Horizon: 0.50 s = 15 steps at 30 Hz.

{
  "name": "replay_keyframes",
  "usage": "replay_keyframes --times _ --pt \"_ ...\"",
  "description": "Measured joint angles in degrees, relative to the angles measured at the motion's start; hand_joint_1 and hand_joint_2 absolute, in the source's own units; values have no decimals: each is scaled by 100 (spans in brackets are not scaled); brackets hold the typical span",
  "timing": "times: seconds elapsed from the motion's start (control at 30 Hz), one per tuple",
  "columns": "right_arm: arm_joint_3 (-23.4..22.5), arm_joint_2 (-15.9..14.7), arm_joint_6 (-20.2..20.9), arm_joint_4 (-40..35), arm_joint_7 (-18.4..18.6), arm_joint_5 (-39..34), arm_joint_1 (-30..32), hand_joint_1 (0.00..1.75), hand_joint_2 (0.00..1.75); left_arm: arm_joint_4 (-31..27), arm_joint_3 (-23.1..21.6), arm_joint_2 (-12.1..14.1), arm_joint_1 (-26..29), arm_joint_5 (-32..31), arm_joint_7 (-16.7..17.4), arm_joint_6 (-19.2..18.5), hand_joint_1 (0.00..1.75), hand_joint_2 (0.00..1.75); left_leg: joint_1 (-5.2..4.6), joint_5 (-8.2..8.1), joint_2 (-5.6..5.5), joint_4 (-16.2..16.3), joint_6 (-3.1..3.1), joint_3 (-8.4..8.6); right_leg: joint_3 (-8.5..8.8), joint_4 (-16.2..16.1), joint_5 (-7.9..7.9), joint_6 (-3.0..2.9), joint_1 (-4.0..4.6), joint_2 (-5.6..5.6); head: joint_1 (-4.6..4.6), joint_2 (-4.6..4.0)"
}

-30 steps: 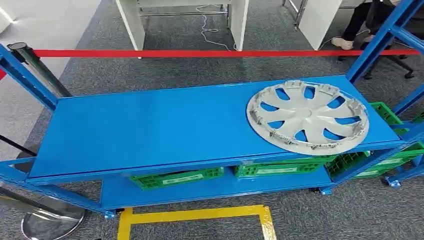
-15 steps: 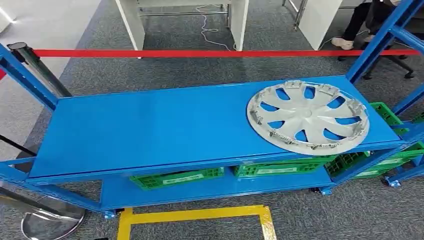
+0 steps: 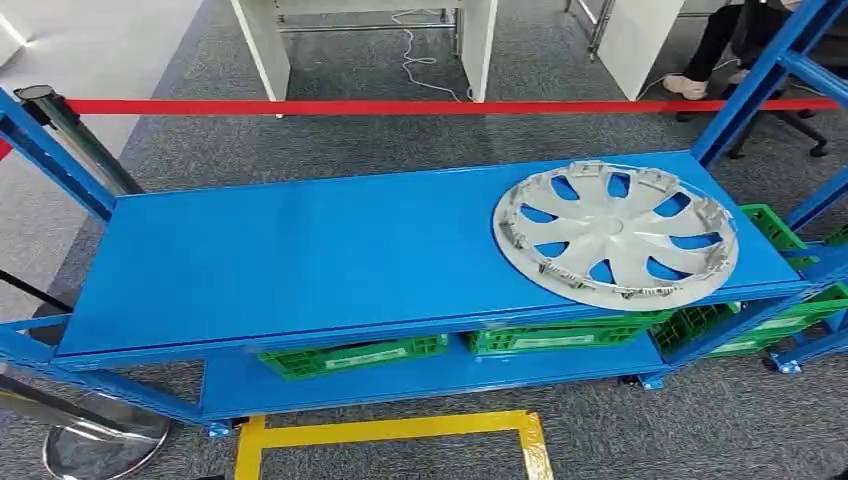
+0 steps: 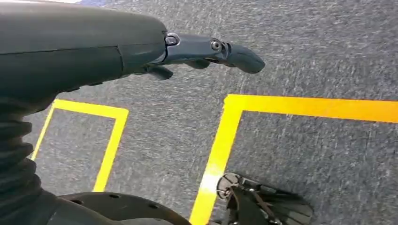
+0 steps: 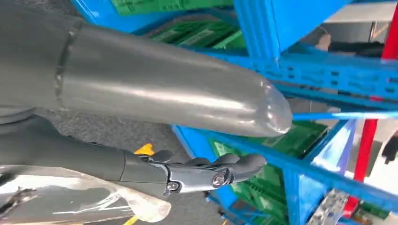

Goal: Take the parts from the cabinet and place them on the table.

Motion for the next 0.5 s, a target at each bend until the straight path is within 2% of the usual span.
replay_keyframes --times 0.2,0.37,0.5 --pt "416 -182 -370 96 110 208 -71 0 0 0 -35 20 -3 -68 39 17 0 175 0 0 -3 0 0 -9 2 1 0 0 0 0 0 0" --pt "1124 -442 -817 247 349 409 -244 0 0 2 -114 33 -9 -107 68 -16 0 175 0 1 -2 0 1 -11 4 1 0 0 -1 -1 0 0" --pt "1813 -632 -986 378 518 765 -445 0 0 2 -146 33 -12 -138 188 -107 0 175 0 3 -2 0 2 2 4 0 2 1 0 -2 2 0"
